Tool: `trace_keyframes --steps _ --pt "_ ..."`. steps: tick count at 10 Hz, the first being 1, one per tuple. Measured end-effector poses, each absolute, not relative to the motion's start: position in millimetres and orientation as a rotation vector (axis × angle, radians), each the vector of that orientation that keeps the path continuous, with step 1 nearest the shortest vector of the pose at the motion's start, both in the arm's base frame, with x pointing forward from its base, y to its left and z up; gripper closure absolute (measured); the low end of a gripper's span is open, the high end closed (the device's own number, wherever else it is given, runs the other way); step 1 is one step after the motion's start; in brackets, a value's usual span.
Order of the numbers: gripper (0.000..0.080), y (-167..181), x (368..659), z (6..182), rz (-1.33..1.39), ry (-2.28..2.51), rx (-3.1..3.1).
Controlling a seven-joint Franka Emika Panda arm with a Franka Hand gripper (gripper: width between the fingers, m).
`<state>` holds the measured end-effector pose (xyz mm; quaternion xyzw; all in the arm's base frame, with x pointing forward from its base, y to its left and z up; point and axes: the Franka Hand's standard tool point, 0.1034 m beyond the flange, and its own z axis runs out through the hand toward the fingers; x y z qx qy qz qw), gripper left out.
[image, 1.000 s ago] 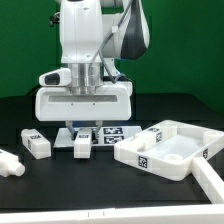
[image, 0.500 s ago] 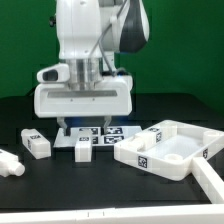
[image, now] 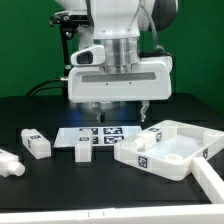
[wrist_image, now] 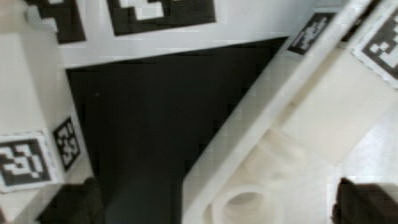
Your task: Assemble desk
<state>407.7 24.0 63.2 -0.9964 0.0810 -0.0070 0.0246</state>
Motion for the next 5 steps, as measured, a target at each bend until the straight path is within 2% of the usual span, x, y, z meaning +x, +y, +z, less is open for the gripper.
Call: trace_keyframes --steps 2,5 --pt "0.0151 27 410 63.3 -0.027 0.218 -3.086" --pt "0.0151 46 467 61.8 -0.125 -0.152 -3.087"
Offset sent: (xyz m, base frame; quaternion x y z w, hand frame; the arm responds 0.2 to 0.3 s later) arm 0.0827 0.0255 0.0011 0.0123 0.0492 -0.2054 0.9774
